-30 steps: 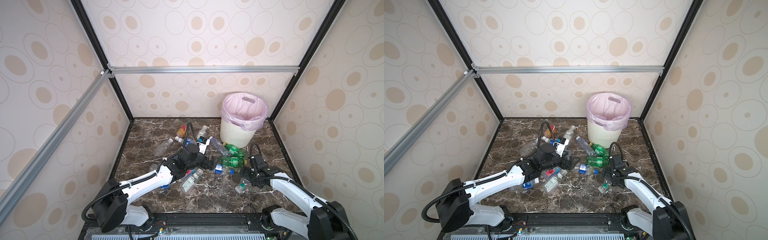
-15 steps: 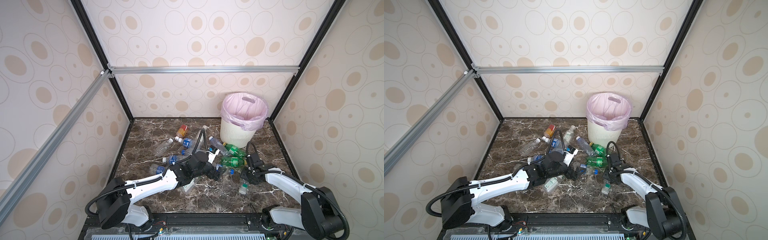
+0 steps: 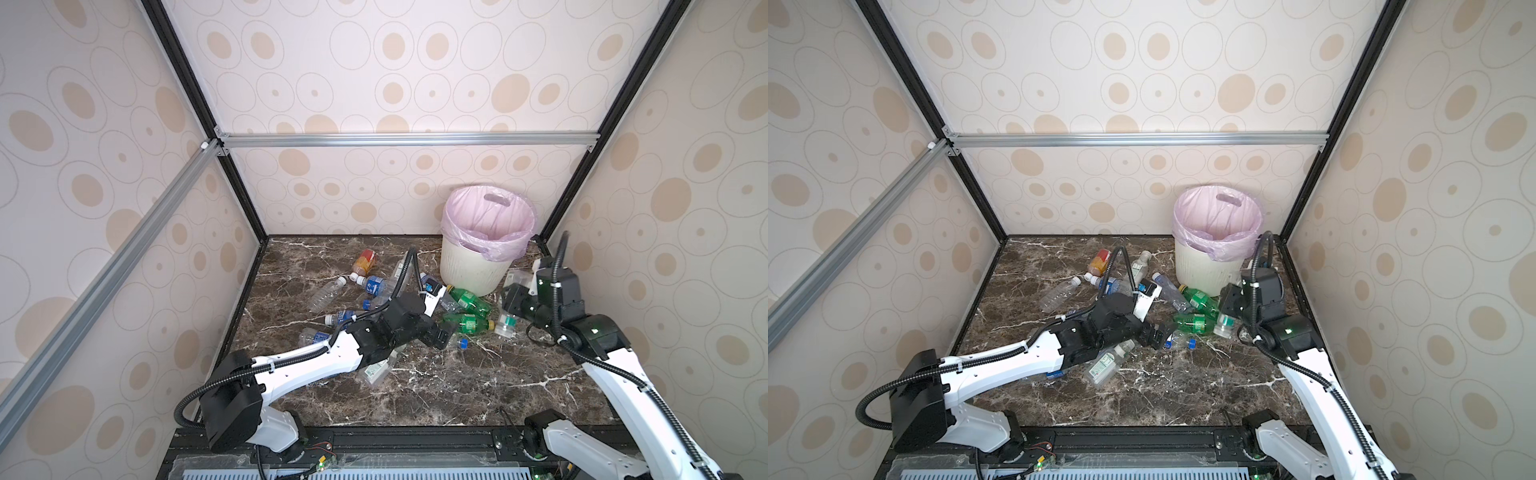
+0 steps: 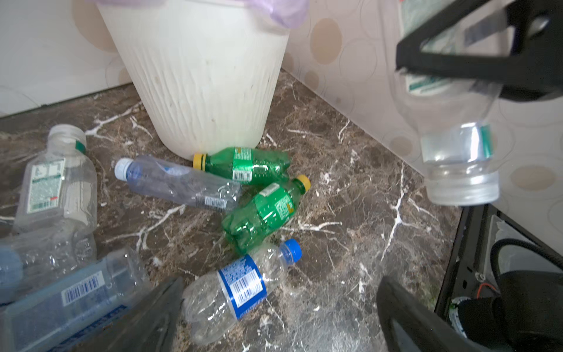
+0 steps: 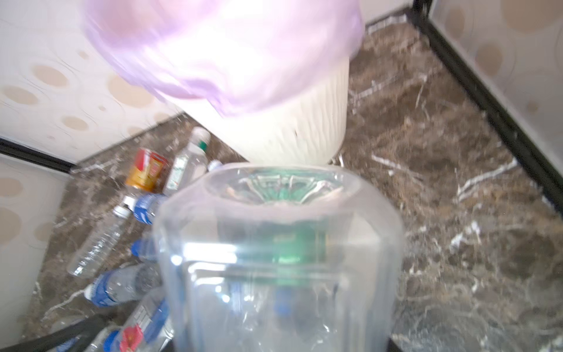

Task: Throw the plastic bottles in the bin
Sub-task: 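Lift the green-label bottle over the bin and open the right gripper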

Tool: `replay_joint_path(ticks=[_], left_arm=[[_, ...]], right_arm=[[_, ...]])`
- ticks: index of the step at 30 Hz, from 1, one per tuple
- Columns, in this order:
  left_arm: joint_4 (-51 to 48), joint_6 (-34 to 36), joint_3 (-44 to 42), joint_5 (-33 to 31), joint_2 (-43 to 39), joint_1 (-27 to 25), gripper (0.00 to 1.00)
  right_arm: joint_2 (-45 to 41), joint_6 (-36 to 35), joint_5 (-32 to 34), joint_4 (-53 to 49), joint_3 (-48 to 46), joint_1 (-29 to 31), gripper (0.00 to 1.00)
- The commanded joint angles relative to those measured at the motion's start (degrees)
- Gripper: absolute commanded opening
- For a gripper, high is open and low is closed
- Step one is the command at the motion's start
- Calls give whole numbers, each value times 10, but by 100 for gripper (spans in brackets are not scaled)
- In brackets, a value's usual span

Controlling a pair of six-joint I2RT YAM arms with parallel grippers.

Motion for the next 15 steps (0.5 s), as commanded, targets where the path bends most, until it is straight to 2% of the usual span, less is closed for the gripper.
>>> replay_joint_path(ticks=[1, 10, 15], left_arm=[[15, 44, 56, -24, 0, -2, 99], [6, 119, 186, -73, 15, -2, 99], [19, 136, 211, -78, 10, -2, 99]], right_arm=[[30, -57, 16, 9, 79, 0, 37], [68, -161, -4, 149, 234, 3, 35], [83, -194, -56, 198, 298, 4, 37]])
